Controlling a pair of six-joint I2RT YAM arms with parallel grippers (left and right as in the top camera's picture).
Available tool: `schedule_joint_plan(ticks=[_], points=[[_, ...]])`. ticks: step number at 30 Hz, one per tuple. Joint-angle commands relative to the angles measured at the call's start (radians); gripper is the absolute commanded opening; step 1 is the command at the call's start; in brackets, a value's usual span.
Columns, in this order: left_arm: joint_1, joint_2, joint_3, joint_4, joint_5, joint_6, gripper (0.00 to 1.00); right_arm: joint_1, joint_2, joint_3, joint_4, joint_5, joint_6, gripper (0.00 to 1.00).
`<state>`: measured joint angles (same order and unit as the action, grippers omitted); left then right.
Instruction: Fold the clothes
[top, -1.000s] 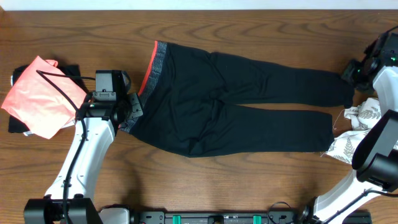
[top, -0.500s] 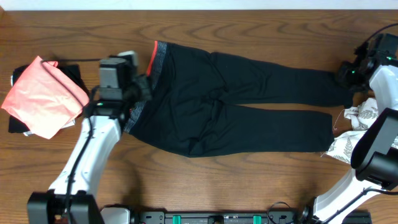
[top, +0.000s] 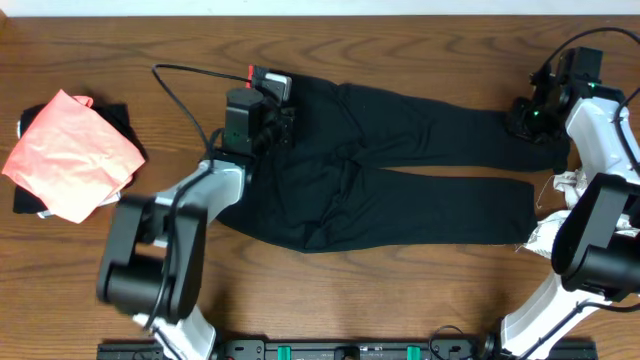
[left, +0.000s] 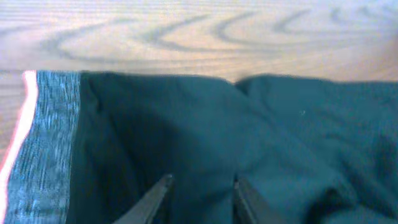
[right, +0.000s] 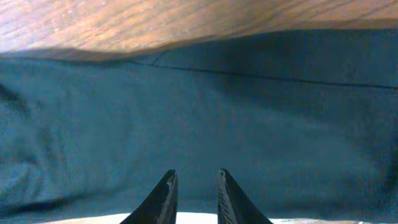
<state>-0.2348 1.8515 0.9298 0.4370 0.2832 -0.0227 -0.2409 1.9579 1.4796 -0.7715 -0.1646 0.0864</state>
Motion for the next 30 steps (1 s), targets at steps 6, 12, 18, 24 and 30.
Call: schedule_joint_plan(ticks=[6,12,18,24,30], points=[[0.027,0.189,0.055,0.043,-0.007,0.023,0.28,0.040,-0.126,-0.002,-0.029,-0.008,-0.017,0.21],[0.104,0.245,0.109,0.012,-0.007,0.022,0.25,0.045,-0.196,-0.002,-0.060,-0.008,-0.025,0.22],[0.198,0.245,0.109,-0.023,-0.034,0.003,0.24,0.046,-0.230,-0.002,-0.082,-0.008,-0.024,0.22],[0.253,0.245,0.109,-0.064,-0.077,0.002,0.23,0.054,-0.230,-0.002,-0.090,-0.008,-0.024,0.22],[0.293,0.245,0.109,-0.090,-0.172,-0.051,0.23,0.058,-0.230,-0.002,-0.089,-0.008,-0.025,0.24]])
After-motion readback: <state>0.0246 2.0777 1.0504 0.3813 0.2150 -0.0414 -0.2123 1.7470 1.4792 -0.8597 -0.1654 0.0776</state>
